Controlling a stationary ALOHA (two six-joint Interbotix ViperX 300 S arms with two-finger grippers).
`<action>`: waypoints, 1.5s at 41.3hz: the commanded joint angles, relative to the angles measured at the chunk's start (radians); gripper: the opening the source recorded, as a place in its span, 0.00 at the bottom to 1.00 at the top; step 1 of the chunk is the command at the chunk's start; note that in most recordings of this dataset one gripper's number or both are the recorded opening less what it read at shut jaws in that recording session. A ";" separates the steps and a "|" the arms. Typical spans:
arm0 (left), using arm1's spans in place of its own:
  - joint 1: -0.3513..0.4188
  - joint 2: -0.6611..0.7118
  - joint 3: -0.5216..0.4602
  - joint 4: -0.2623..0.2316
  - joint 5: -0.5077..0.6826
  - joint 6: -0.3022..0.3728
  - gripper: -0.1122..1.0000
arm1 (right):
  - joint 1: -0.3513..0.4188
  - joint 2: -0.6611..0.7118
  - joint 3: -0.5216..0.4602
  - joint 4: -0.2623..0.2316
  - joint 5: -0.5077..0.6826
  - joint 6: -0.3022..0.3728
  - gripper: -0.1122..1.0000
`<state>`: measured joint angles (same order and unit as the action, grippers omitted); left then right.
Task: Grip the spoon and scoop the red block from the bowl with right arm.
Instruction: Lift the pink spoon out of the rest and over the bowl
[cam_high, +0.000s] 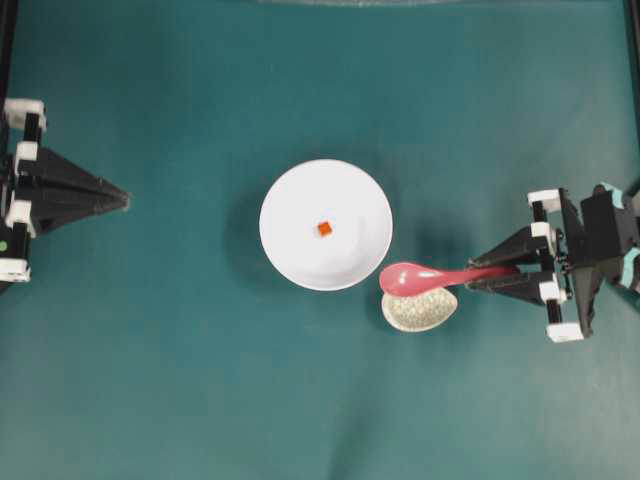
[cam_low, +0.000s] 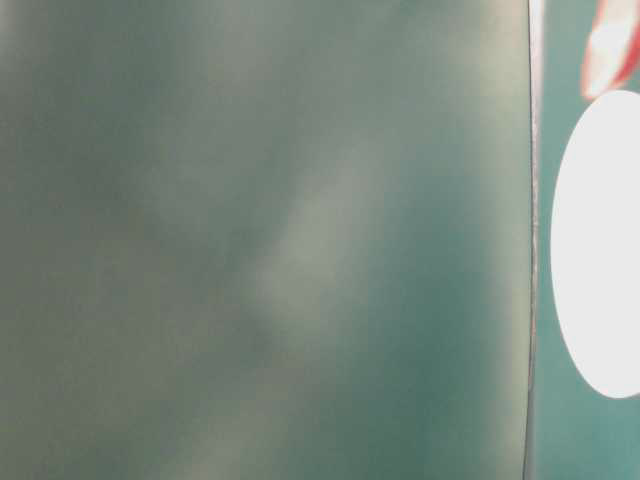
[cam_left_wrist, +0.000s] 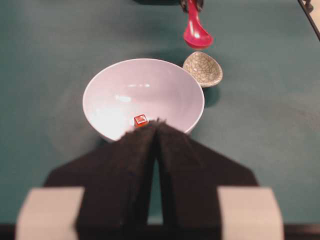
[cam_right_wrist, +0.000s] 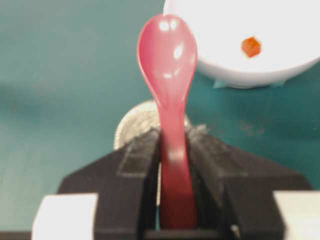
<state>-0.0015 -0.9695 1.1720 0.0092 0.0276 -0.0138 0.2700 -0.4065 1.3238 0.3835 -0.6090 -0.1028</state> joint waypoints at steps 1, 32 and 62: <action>-0.002 0.005 -0.025 0.003 -0.008 0.000 0.10 | -0.051 -0.074 -0.035 0.000 0.089 -0.037 0.32; 0.000 0.005 -0.026 0.003 -0.006 0.008 0.10 | -0.321 -0.278 -0.328 -0.002 0.713 -0.156 0.32; 0.000 0.011 -0.025 0.003 -0.005 0.017 0.10 | -0.449 -0.087 -0.627 -0.021 1.193 0.005 0.32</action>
<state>-0.0031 -0.9679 1.1720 0.0092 0.0291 0.0000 -0.1749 -0.5108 0.7470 0.3636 0.5599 -0.0997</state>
